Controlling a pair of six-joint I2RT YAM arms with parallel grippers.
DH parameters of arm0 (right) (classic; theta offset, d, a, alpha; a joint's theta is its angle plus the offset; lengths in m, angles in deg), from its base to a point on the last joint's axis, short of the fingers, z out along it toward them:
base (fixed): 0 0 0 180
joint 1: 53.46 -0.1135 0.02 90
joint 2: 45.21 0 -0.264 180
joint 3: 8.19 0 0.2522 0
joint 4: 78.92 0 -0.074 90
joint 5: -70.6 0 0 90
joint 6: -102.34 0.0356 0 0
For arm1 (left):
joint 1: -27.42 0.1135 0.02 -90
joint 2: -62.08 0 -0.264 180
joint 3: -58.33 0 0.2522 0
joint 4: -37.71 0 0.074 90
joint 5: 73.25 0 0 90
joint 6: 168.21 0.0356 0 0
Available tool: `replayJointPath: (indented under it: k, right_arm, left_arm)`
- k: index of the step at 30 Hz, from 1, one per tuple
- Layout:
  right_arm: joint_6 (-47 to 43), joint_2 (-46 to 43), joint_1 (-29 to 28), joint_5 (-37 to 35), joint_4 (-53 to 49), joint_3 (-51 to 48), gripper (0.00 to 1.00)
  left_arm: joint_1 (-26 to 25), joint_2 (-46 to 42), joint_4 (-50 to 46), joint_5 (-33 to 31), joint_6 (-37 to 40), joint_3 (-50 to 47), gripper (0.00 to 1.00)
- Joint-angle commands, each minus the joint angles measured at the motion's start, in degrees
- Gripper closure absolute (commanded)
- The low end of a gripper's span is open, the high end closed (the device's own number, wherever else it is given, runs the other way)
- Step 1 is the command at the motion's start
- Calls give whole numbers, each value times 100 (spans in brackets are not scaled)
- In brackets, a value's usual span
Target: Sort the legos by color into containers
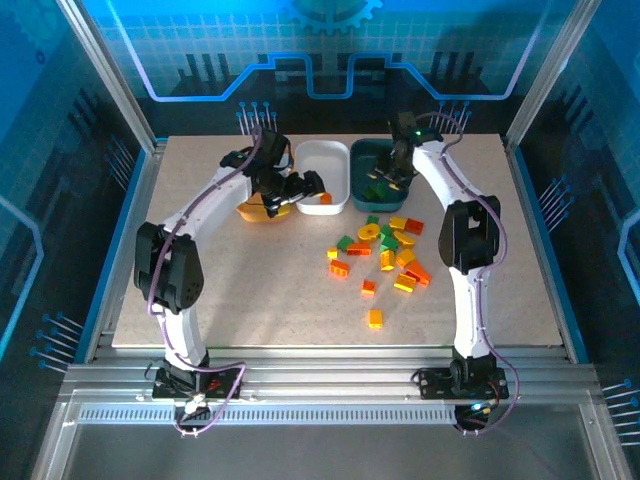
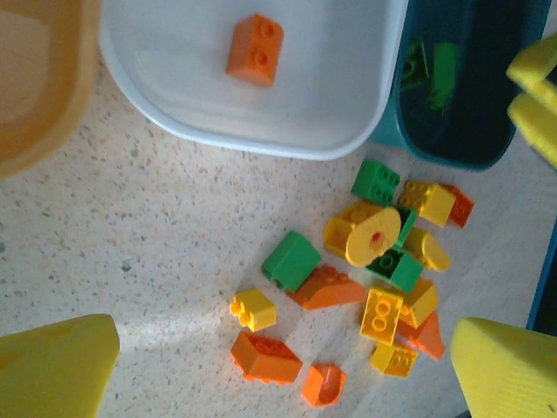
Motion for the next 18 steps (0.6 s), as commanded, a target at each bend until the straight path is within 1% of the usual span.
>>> replayJointPath:
  k: [1,3,5,7,11,13,14,16,18]
  right_arm:
    - [-192,-459,5,82,-231,271,40]
    - [-205,-695,7,62,-253,108,40]
    - [-201,-1016,0,47,-271,-284,40]
    - [-206,-1437,-22,53,-144,-920,41]
    - [-199,-2283,-68,12,115,-2286,46]
    - [-242,-2672,-118,-17,158,-2875,50]
    - [-302,-2822,-153,-57,160,-3090,51]
    - [-368,-3129,-190,-223,116,-3525,51]
    - [-333,-3377,-111,-251,124,-3953,50]
  left_arm:
    - [-150,-28,-468,-68,521,48,1]
    - [-245,-21,-553,-154,695,47,1]
    - [-384,19,-669,-267,905,82,2]
    - [-603,137,-860,-360,1191,174,3]
    - [-1045,443,-1187,-652,1618,352,13]
    - [-1234,543,-1237,-654,1749,374,19]
    - [-1304,573,-1261,-650,1791,388,21]
    - [-1466,635,-1352,-503,1951,430,20]
    - [-1592,748,-1590,-341,2025,588,12]
